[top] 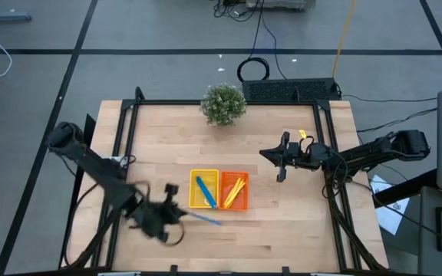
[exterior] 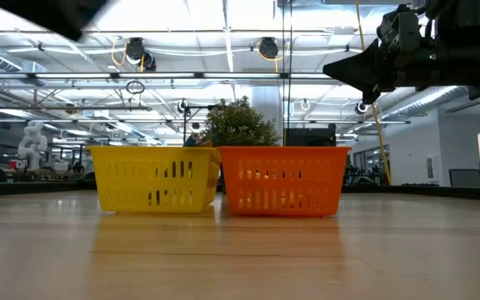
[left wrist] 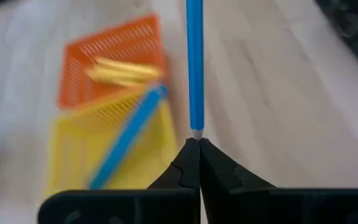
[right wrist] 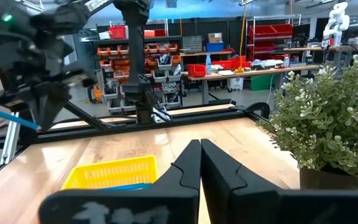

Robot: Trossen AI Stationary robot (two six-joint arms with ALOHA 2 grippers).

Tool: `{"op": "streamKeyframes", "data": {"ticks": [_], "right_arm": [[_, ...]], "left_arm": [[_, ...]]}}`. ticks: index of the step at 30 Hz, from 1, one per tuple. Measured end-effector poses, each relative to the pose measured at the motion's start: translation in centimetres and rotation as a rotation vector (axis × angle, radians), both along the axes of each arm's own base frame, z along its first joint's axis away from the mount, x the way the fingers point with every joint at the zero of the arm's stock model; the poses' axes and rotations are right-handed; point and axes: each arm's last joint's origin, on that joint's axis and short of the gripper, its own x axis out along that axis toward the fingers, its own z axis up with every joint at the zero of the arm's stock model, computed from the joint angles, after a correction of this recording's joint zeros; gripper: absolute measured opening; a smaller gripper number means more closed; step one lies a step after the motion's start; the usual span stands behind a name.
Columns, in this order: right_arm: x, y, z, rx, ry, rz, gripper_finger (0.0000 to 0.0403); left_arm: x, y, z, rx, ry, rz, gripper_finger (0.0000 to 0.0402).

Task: Sort pens & pencils
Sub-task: Put the blue pencil into the yellow bin

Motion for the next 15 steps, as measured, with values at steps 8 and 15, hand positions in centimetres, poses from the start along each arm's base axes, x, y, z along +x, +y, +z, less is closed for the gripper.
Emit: {"op": "streamKeyframes", "data": {"ticks": [8, 15], "right_arm": [[0.0, 0.0, 0.0, 0.000, 0.005, 0.000, 0.0000], [0.0, 0.0, 0.0, -0.001, 0.005, 0.000, 0.0000]], "left_arm": [[5.9, 8.1, 1.7, 0.023, -0.091, -0.115, 0.0000], [7.6, 14.8, 0.6, -0.051, -0.199, -0.070, 0.0000]]}}
